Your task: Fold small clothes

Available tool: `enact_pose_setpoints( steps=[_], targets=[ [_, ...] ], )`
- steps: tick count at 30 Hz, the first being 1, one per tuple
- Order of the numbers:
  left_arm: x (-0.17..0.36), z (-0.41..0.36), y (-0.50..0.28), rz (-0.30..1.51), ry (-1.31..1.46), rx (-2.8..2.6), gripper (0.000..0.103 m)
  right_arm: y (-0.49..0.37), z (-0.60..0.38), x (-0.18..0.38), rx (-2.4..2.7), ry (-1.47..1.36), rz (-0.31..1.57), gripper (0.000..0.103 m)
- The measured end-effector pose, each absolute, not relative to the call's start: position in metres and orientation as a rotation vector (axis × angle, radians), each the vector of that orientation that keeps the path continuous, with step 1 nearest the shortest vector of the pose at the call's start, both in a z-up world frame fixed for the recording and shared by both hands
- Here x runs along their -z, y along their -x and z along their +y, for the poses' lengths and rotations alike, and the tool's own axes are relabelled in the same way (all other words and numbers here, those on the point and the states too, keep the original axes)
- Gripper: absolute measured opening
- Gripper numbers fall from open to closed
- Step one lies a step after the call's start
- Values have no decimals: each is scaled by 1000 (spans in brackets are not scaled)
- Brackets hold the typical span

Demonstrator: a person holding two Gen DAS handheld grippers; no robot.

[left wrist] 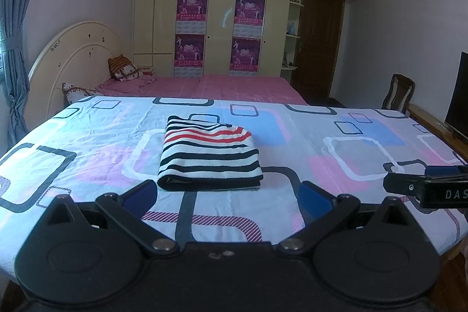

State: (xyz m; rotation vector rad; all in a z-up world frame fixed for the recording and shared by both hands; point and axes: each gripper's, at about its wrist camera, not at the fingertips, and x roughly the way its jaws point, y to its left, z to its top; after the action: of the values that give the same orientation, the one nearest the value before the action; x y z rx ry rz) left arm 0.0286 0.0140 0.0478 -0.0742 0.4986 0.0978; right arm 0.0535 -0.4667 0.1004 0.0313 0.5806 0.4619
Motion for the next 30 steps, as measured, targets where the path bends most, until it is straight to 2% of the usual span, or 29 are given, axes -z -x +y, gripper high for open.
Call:
enact_pose_setpoints(
  steps=[30],
  targets=[
    [-49,16,-31,504,63,-96,103,-57,-457,-99,-475,-31,588,103]
  ],
)
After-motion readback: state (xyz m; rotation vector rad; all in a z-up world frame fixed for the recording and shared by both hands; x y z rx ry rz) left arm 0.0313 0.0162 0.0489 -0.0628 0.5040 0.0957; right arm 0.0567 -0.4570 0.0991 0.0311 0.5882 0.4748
